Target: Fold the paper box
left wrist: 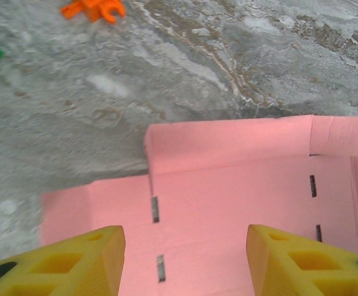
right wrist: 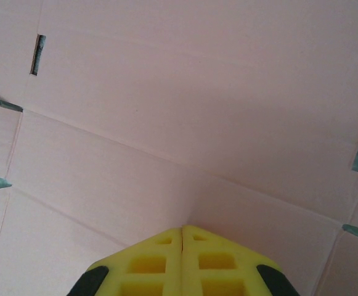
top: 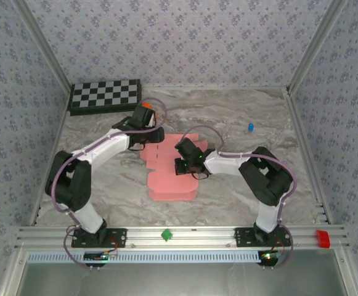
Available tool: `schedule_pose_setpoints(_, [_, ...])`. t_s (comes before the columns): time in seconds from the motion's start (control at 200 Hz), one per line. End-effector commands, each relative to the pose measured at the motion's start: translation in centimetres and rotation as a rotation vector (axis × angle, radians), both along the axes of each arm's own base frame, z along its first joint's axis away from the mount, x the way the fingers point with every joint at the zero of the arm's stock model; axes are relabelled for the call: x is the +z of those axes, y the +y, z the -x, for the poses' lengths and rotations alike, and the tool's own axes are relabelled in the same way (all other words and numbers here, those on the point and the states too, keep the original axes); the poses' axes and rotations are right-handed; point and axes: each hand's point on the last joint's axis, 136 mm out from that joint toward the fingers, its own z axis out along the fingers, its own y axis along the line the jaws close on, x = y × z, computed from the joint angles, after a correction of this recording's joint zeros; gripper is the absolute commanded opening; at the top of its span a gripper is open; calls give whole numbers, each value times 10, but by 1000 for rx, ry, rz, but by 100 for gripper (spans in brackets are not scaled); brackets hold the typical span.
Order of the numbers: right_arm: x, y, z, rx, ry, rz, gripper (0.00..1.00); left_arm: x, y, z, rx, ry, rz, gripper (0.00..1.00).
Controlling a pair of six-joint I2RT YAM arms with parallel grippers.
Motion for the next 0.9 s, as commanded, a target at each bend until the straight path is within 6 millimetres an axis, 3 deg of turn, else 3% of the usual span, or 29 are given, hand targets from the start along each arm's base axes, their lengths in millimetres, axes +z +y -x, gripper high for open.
schedule_pose_setpoints(0.0, [-24, -19, 12, -29, 80, 88, 1, 0, 29, 23, 60, 26, -76, 56])
schedule_pose_setpoints(0.23, [-24, -21, 13, -36, 85, 95, 1, -17, 55, 65, 108, 103, -102, 58])
schedule_pose_setpoints(0.385, [-25, -22, 13, -33, 88, 101, 1, -40, 47, 85, 119, 189, -8, 57])
schedule_pose_setpoints(0.575, [-24, -22, 13, -37, 87, 102, 1, -63, 34, 95, 139, 241, 98, 57])
schedule_pose_setpoints(0.895, [-26, -22, 15, -40, 93, 107, 1, -84, 25, 97, 130, 288, 127, 56])
